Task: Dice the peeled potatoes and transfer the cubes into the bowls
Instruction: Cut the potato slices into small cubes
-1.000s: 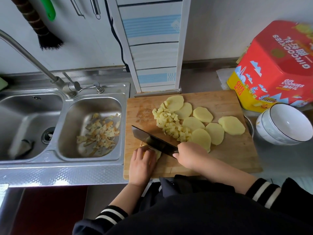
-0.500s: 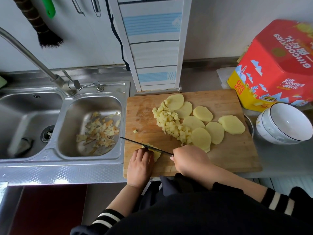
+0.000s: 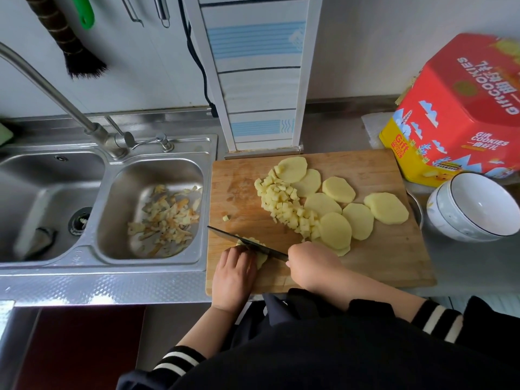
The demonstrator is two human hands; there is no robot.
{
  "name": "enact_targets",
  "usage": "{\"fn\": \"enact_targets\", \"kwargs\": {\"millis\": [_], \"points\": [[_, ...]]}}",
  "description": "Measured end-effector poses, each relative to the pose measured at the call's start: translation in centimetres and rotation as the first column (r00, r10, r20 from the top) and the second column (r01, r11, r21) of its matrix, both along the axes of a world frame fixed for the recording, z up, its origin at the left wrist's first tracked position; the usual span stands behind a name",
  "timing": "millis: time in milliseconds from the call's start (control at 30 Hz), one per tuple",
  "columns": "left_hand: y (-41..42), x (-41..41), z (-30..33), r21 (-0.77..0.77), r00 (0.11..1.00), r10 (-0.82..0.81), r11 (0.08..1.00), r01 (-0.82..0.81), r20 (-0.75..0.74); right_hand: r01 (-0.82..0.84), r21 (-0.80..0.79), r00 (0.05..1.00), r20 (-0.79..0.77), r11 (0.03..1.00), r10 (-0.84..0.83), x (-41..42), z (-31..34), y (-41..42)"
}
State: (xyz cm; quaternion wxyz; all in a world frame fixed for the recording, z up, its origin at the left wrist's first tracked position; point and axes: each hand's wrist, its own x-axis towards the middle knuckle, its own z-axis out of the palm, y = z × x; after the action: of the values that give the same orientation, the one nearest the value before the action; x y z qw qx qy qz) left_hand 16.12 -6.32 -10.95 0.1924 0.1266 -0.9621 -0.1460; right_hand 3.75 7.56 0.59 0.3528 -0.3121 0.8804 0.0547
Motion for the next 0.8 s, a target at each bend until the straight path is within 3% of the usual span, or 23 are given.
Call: {"fn": "enact_targets", "kwargs": {"millis": [300,567,800], "points": [[0.3,0.0,0.6,0.026,1.000,-0.003,1.000,0.003,-0.016,0.178,-0.127,0.982,0.089,0.976,-0.168,-1.1,0.1,1.2],[0.1,0.2,0.5,0.022,1.000,0.022,1.000,-0.022,0.008,0.000,-0.105,1.000,-0.013,0.994,-0.002,0.3,1.7,1.5],[0.2,0.4,0.1,0.010,0.999,0.021,1.000,-0.021,-0.033,-0.031,-0.036,1.000,0.003,0.999,0.031,0.6,1.8,1.2]]}}
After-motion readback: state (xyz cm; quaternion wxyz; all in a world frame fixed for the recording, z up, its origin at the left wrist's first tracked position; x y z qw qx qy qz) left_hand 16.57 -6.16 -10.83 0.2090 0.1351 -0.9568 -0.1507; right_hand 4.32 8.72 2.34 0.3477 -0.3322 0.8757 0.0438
